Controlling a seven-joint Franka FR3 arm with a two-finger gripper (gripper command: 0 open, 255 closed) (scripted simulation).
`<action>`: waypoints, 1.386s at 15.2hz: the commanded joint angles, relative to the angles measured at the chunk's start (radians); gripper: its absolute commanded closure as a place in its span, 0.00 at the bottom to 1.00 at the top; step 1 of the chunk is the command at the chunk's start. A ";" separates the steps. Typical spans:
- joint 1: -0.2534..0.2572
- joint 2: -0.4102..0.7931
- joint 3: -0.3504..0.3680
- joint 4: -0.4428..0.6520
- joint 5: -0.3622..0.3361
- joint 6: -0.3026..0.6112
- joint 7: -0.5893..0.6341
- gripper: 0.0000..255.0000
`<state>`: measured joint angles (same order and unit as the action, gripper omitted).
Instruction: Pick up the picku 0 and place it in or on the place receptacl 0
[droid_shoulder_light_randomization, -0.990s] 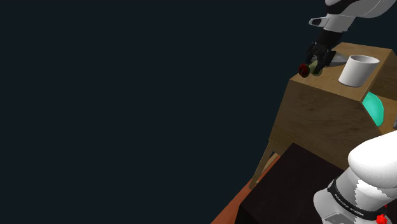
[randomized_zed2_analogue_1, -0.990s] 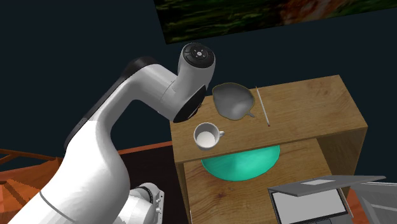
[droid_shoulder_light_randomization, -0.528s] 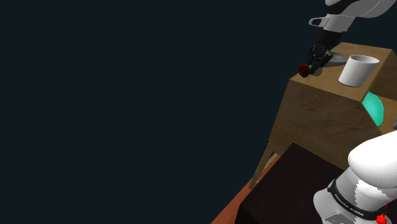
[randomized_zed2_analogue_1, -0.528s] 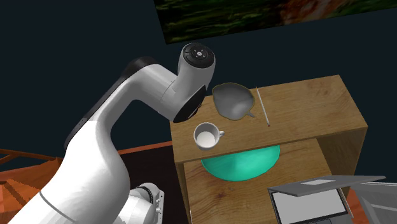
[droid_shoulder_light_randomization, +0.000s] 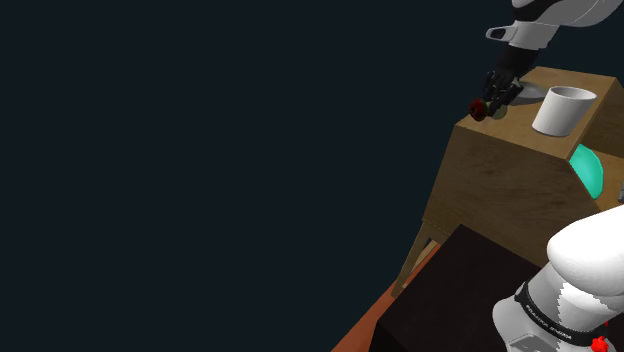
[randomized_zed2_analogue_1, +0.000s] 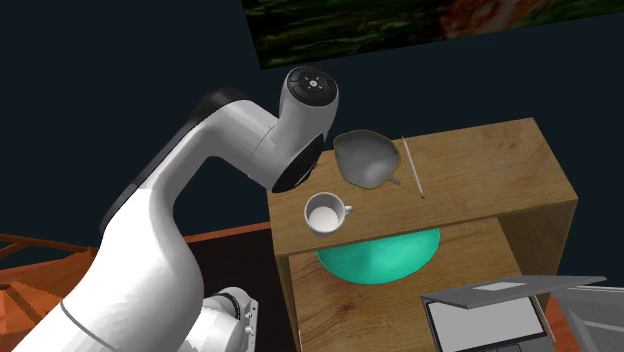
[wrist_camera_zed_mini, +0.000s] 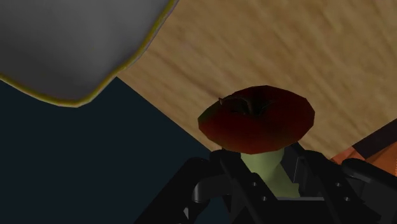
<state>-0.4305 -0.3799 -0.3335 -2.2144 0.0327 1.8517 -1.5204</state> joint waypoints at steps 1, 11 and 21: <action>0.001 -0.001 0.002 0.020 0.000 -0.020 0.003 1.00; 0.005 0.002 0.009 0.156 0.003 -0.153 0.018 1.00; 0.014 0.026 0.009 0.313 0.010 -0.286 0.029 1.00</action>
<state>-0.4208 -0.3344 -0.3318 -1.9495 0.0310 1.4879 -1.5017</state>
